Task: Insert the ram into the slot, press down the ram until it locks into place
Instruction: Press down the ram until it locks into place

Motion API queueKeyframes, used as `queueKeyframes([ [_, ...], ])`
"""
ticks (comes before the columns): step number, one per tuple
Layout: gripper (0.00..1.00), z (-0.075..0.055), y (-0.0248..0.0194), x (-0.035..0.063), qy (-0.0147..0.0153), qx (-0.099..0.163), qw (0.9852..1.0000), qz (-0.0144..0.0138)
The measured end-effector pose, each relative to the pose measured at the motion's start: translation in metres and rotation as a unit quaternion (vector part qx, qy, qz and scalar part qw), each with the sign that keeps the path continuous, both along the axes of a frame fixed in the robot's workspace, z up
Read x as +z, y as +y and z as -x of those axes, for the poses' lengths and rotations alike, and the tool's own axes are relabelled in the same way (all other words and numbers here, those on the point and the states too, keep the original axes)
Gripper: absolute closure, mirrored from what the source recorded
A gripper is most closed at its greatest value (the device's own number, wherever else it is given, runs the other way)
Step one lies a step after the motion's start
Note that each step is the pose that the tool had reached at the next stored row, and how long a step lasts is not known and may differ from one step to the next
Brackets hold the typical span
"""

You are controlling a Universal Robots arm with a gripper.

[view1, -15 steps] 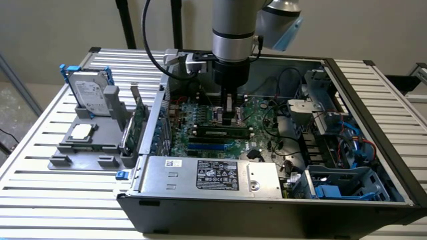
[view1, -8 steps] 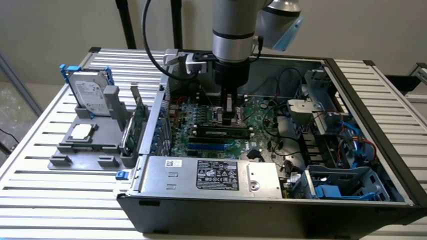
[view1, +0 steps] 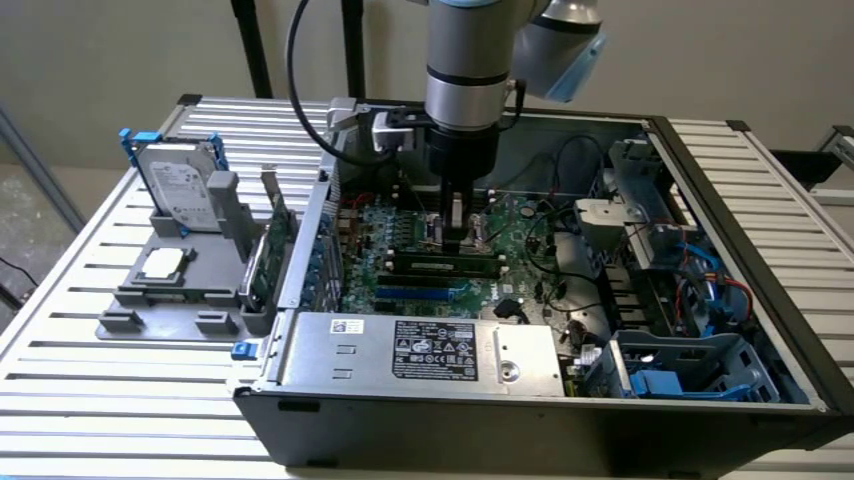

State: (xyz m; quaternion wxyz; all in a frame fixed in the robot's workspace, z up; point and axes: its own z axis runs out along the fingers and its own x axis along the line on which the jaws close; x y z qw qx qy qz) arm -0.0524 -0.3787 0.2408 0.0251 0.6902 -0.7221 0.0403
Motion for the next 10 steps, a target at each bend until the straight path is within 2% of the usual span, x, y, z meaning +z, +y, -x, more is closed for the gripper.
queueKeyframes([
  [10,0.89,-0.001,0.0003,-0.0126,0.0033,0.0,1.0,0.0006],
])
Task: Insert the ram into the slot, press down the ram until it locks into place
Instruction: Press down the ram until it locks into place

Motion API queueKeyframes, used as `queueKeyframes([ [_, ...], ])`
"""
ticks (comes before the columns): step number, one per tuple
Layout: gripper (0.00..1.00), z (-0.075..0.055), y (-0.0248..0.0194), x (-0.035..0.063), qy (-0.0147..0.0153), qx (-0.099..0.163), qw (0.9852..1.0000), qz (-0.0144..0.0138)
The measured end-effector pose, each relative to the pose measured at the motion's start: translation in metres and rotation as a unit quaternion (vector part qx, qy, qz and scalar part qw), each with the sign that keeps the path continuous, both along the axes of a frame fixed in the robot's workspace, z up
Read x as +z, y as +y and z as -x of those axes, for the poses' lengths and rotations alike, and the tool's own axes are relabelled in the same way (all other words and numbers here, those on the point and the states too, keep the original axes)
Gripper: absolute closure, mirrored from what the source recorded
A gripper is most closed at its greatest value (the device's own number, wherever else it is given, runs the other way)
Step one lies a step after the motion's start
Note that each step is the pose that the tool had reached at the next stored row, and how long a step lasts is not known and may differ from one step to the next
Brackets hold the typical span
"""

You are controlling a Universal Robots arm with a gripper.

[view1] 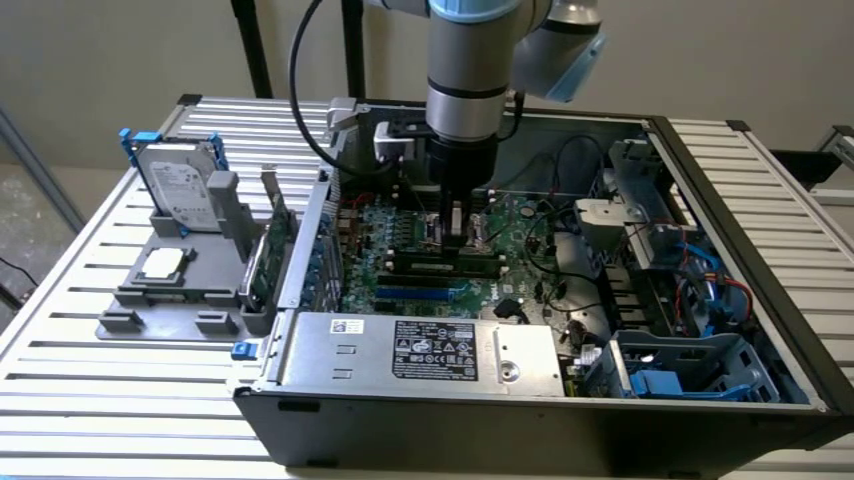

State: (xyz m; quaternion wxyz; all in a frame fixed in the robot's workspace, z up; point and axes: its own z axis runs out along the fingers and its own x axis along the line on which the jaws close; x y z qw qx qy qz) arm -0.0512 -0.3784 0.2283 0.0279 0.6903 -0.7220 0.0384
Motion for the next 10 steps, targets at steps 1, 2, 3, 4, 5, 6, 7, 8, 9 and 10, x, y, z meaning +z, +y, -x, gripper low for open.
queueKeyframes([
  [1,0.89,0.0,0.0,-0.0005,0.0001,0.0,1.0,-0.0002],
  [2,0.89,0.0,0.0001,-0.001,0.0002,0.0,1.0,-0.0007],
  [3,0.89,-0.0001,0.0001,-0.0014,0.0002,0.0,1.0,-0.0007],
  [4,0.89,-0.0001,0.0001,-0.0017,0.0004,0.0,1.0,-0.0006],
  [5,0.89,-0.0001,0.0001,-0.0016,0.0006,0.0,1.0,-0.0008],
  [6,0.89,-0.0001,0.0001,-0.0016,0.001,0.0,1.0,-0.0009],
  [7,0.89,-0.0003,0.0001,-0.0017,0.0014,0.0,1.0,-0.0013],
  [8,0.89,-0.0006,0.0001,-0.0017,0.0017,0.0,1.0,-0.0014],
  [9,0.89,-0.001,0.0001,-0.002,0.002,0.0,1.0,-0.0015],
  [10,0.89,-0.0015,0.0,-0.0023,0.0023,0.0,1.0,-0.0013],
])
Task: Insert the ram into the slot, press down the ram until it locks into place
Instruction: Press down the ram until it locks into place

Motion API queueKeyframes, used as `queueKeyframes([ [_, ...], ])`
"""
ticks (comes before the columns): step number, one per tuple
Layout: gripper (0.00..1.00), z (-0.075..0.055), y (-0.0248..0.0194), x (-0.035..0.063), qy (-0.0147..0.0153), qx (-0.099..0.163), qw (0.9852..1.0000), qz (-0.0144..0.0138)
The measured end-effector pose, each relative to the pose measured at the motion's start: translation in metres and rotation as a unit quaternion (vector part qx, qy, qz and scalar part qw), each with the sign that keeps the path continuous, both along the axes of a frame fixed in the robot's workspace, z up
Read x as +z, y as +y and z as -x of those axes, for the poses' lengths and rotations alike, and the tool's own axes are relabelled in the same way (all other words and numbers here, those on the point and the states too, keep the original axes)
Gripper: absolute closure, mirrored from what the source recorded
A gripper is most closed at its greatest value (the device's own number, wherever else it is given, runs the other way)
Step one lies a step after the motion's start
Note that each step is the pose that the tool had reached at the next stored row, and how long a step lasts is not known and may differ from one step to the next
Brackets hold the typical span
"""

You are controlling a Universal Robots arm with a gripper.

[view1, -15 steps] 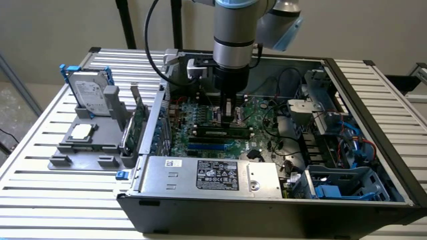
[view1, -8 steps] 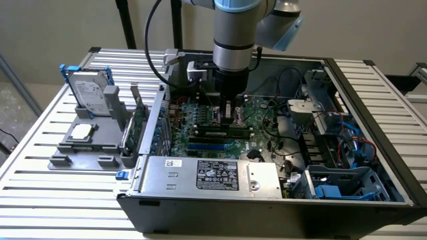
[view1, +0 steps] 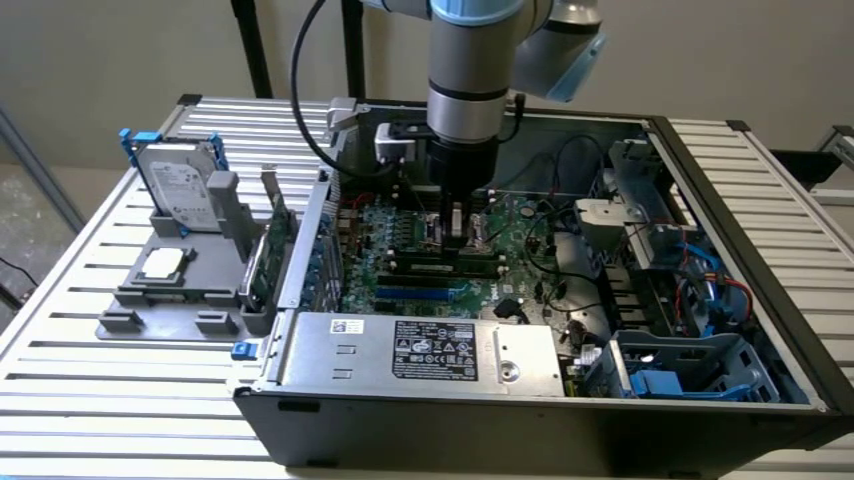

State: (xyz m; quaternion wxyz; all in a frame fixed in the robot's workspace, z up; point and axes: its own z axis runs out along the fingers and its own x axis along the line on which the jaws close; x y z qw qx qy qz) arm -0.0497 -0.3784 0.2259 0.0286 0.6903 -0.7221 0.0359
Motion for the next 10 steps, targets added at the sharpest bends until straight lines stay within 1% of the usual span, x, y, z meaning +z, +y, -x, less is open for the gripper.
queueKeyframes([
  [2,0.89,-0.001,-0.0001,-0.0006,0.0002,0.0,1.0,0.0003],
  [4,0.89,-0.001,0.0,0.0001,0.0004,0.0,1.0,0.0],
  [5,0.89,-0.001,0.0001,0.0016,0.0004,0.0,1.0,-0.0015],
  [6,0.89,-0.001,-0.0001,0.0045,0.0013,0.0,1.0,-0.0019],
  [10,0.89,-0.001,-0.0017,0.0207,0.0047,0.0,1.0,-0.0015],
])
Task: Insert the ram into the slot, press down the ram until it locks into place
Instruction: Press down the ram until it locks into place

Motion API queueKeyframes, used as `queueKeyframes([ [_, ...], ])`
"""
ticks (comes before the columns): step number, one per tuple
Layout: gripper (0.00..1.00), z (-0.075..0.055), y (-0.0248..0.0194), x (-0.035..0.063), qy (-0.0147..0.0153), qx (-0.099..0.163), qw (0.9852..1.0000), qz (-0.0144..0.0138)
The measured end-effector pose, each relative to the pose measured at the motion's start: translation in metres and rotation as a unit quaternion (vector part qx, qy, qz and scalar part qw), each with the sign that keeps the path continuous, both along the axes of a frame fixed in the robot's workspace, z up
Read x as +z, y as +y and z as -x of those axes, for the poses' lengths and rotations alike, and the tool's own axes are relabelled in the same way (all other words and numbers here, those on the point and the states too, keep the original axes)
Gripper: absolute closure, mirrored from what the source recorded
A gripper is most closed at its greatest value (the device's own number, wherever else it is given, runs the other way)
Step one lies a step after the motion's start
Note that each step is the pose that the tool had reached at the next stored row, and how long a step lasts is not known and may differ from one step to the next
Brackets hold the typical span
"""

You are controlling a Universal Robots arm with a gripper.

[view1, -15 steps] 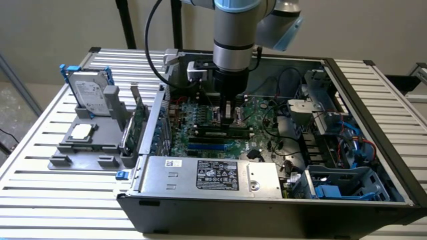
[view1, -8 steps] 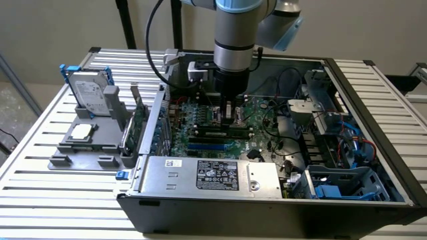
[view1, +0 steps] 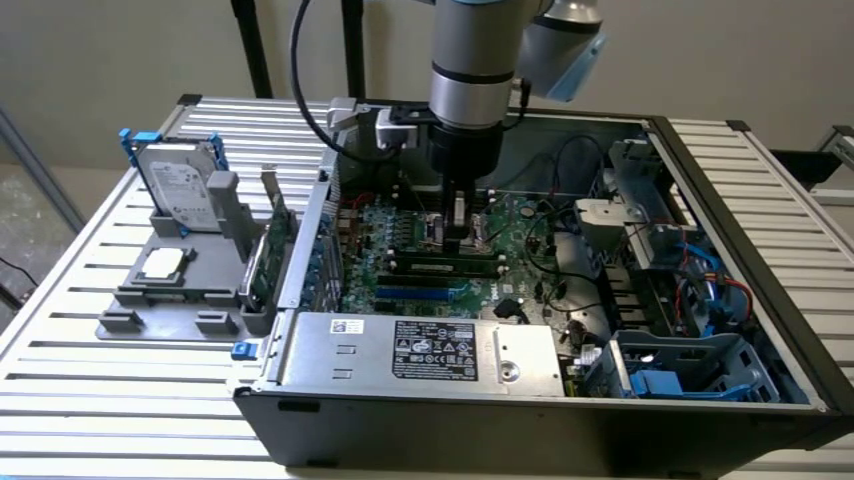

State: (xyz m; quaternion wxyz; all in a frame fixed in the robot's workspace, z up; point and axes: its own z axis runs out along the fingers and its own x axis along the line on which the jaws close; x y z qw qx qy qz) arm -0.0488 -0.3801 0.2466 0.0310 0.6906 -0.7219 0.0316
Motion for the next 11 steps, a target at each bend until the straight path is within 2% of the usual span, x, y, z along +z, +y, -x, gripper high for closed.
queueKeyframes([
  [3,0.89,-0.0007,-0.0012,0.012,0.0018,0.0,1.0,-0.0004],
  [5,0.89,-0.0007,-0.0016,0.0124,0.0029,0.0,1.0,-0.0005],
  [11,0.89,-0.0008,-0.0017,0.0125,0.0029,0.0,1.0,-0.0005],
])
